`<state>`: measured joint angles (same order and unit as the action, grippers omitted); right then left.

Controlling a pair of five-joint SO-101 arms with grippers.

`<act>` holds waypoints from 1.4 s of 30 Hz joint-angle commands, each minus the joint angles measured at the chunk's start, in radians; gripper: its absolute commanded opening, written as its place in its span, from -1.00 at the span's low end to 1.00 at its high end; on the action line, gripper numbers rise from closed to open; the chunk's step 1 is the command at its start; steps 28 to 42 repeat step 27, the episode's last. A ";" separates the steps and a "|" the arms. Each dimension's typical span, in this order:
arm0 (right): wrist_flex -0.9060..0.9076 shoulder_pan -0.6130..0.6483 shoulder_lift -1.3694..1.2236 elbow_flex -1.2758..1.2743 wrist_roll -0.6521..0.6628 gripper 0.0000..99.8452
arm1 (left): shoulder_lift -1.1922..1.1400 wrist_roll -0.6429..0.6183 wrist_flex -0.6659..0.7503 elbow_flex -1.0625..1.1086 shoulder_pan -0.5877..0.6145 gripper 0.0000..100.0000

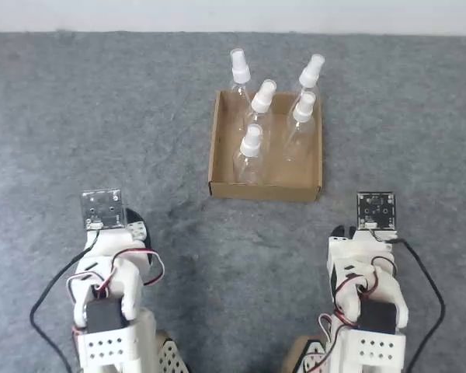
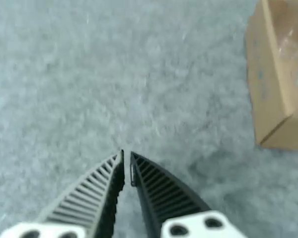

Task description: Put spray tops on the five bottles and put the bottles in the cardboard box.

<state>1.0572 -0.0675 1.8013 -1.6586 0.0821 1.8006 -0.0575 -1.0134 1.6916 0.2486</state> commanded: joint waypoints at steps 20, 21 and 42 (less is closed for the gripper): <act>0.005 -0.013 0.004 -0.025 0.012 -0.96 | 0.025 -0.003 -0.253 -0.007 0.003 -0.98; 0.005 -0.013 0.004 -0.025 0.012 -0.96 | 0.025 -0.003 -0.253 -0.007 0.003 -0.98; 0.005 -0.013 0.004 -0.025 0.012 -0.96 | 0.025 -0.003 -0.253 -0.007 0.003 -0.98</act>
